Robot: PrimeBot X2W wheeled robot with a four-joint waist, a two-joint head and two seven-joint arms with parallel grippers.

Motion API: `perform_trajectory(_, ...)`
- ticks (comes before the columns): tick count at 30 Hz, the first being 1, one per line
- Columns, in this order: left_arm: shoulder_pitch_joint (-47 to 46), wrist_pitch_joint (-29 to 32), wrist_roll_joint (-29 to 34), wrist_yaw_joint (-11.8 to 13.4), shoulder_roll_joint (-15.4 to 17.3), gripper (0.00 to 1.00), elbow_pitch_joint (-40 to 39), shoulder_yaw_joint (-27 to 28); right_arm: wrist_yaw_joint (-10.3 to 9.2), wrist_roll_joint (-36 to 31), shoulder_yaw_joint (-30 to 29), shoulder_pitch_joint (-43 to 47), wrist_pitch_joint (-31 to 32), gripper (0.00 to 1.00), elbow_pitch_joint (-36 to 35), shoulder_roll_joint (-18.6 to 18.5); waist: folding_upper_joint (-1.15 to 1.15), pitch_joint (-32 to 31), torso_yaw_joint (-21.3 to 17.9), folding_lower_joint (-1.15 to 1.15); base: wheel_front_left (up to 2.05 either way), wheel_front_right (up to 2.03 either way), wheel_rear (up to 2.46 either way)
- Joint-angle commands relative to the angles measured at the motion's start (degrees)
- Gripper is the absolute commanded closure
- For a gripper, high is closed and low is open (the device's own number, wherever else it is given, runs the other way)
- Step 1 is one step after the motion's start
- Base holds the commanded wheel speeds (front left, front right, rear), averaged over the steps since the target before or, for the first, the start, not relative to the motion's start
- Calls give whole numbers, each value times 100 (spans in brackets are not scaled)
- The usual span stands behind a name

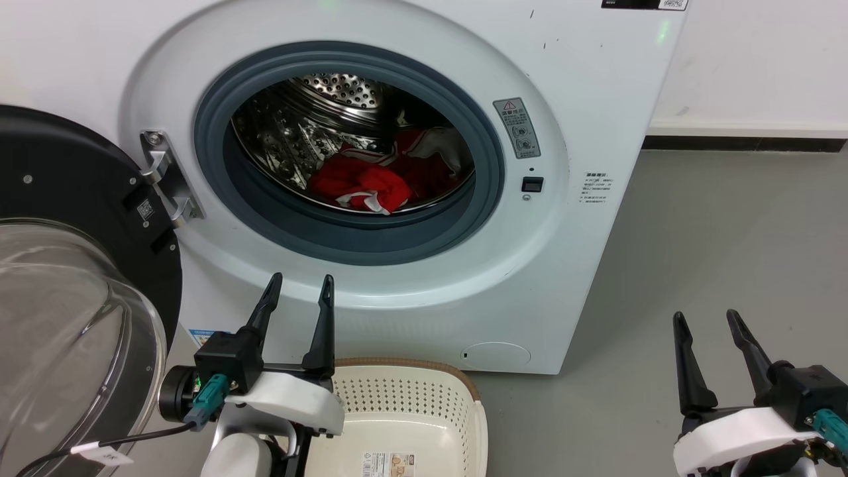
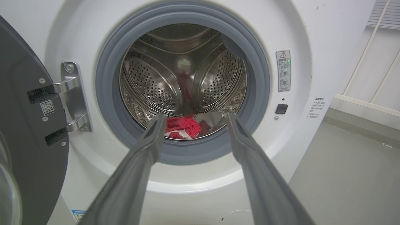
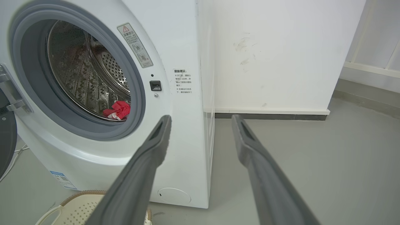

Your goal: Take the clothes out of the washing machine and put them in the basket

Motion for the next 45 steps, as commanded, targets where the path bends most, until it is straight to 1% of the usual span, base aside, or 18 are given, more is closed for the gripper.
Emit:
perform_trajectory(1, -97, -35, 106, 26, 30, 0, -8, -1, -2, -103, -4, 37, -38, 0, -64, 3, 0, 0, 2, 0, 0, 0, 0)
perform_trajectory(22, -104, -261, 880, 100, 12, 0, 106, -27, -2, -894, 47, 112, -127, 0, -129, 6, 0, 17, 29, 0, 0, 0, 0)
perform_trajectory(30, -83, -258, 768, 90, -1, 0, 161, 26, -2, -713, 43, 100, -135, 0, -78, 6, 0, 23, 29, 0, 0, 0, 0)
perform_trajectory(42, -69, -253, 806, 106, -11, 0, 152, 20, -2, -691, 46, 83, -148, 0, -62, 6, 0, 62, 43, 0, 0, 0, 0)
perform_trajectory(45, -253, -253, 823, 166, -13, 0, 227, 18, -2, -674, 90, -37, -115, 0, -189, 6, 0, 255, 18, 0, 0, 0, 0)
